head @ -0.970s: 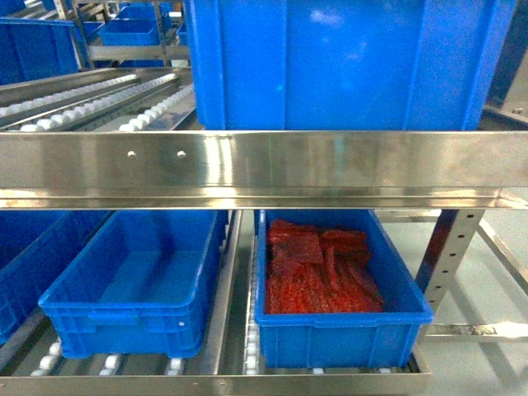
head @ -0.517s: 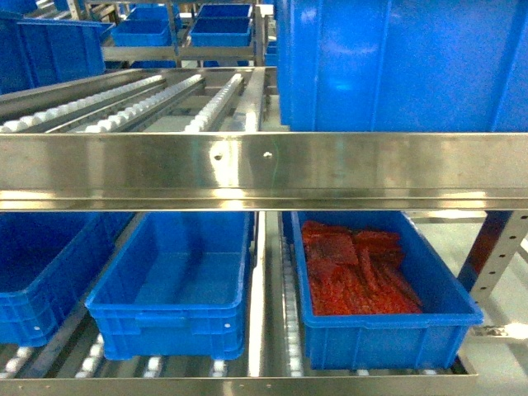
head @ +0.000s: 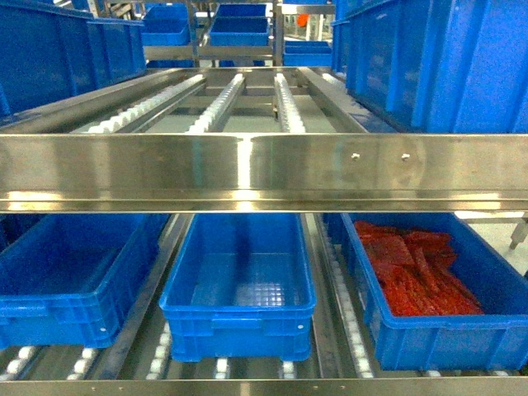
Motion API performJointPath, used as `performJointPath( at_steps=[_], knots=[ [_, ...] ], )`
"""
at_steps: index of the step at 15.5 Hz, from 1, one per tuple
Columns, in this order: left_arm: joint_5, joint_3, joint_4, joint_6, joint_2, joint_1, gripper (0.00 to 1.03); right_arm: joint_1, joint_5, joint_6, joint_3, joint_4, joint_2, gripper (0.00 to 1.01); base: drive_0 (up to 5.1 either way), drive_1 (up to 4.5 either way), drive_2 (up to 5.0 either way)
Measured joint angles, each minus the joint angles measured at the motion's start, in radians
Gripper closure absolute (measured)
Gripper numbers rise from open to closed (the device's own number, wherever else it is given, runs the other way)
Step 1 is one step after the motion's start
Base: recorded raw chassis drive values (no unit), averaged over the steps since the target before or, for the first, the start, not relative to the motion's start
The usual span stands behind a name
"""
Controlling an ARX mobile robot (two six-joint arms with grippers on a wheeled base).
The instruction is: Sort blue parts and orange caps into right shelf containers
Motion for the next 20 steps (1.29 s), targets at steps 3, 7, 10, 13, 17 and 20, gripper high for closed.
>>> performJointPath(
  at_steps=[3, 7, 10, 13, 17, 20],
  knots=[
    [0.0, 0.0, 0.0, 0.0, 0.0, 0.0, 0.6, 0.0, 0.0, 0.0, 0.0, 0.002, 0.0, 0.56, -5.0, 2.46, 2.5],
    [0.001, 0.0, 0.003, 0.0, 0.0, 0.0, 0.6, 0.0, 0.0, 0.0, 0.0, 0.0, 0.0, 0.56, -5.0, 2.46, 2.5],
    [0.001, 0.0, -0.001, 0.0, 0.0, 0.0, 0.6, 0.0, 0.0, 0.0, 0.0, -0.001, 0.0, 0.56, -5.0, 2.46, 2.5],
    [0.0, 0.0, 0.001, 0.0, 0.0, 0.0, 0.6, 0.0, 0.0, 0.0, 0.0, 0.003, 0.0, 0.56, -5.0, 2.46, 2.5],
    [0.0, 0.0, 0.0, 0.0, 0.0, 0.0, 0.6, 0.0, 0.0, 0.0, 0.0, 0.0, 0.0, 0.56, -5.0, 2.46, 2.5],
    [-0.007, 0.0, -0.001, 0.0, 0.0, 0.0, 0.6, 0.0, -0.005, 0.0, 0.0, 0.002, 0.0, 0.56, -5.0, 2.46, 2.5]
  ],
)
